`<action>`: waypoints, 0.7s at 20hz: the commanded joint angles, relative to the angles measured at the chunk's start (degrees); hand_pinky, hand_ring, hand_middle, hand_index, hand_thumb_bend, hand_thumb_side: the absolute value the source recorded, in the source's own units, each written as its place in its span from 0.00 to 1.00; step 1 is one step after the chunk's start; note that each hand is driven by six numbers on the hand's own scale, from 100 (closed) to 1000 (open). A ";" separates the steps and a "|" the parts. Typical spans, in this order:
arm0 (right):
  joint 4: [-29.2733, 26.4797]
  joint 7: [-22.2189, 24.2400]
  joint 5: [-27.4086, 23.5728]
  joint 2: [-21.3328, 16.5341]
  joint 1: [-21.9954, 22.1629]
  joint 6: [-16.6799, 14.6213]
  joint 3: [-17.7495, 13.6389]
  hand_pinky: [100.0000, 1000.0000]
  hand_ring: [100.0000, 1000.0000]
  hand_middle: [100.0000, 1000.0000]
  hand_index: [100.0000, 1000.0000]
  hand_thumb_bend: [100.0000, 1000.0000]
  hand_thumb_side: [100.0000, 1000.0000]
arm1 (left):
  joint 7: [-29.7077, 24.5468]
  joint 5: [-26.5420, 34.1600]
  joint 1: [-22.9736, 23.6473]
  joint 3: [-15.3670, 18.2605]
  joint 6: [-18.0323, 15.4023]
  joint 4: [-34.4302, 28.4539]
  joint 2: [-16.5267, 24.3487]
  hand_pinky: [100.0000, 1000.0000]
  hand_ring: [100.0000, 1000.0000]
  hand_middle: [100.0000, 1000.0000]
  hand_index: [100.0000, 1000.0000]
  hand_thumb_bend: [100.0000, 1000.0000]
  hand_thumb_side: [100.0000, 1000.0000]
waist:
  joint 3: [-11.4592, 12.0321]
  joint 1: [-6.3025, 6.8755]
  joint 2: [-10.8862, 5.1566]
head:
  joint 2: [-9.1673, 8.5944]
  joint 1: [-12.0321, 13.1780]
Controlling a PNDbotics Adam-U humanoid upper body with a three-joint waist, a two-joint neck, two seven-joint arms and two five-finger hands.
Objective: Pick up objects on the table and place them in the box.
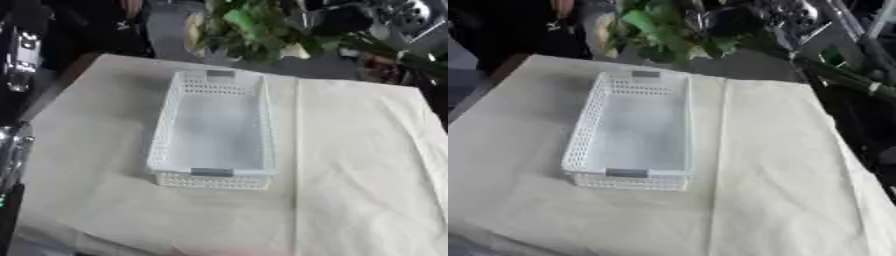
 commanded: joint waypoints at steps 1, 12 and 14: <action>2.41 3.10 1.28 1.95 0.37 -1.52 2.00 0.00 0.05 0.11 0.37 0.00 0.33 | -0.31 0.32 -1.39 -0.03 -0.09 -0.99 0.60 0.54 0.69 0.61 0.82 0.00 0.73 | 0.11 0.35 -0.34 | -0.09 -0.95; 14.68 29.50 9.81 5.42 3.71 -5.35 7.90 1.00 1.00 1.00 1.00 0.00 1.00 | -0.70 0.61 -1.84 -0.14 -0.24 -0.99 0.46 0.54 0.69 0.60 0.82 0.00 0.73 | 0.44 0.24 -0.31 | -0.09 -1.00; 15.11 29.53 9.54 5.26 3.88 -5.51 7.76 1.00 1.00 1.00 1.00 0.00 1.00 | -0.69 0.61 -1.82 -0.12 -0.24 -0.99 0.48 0.54 0.69 0.60 0.82 0.00 0.73 | 0.41 0.26 -0.32 | -0.09 -0.95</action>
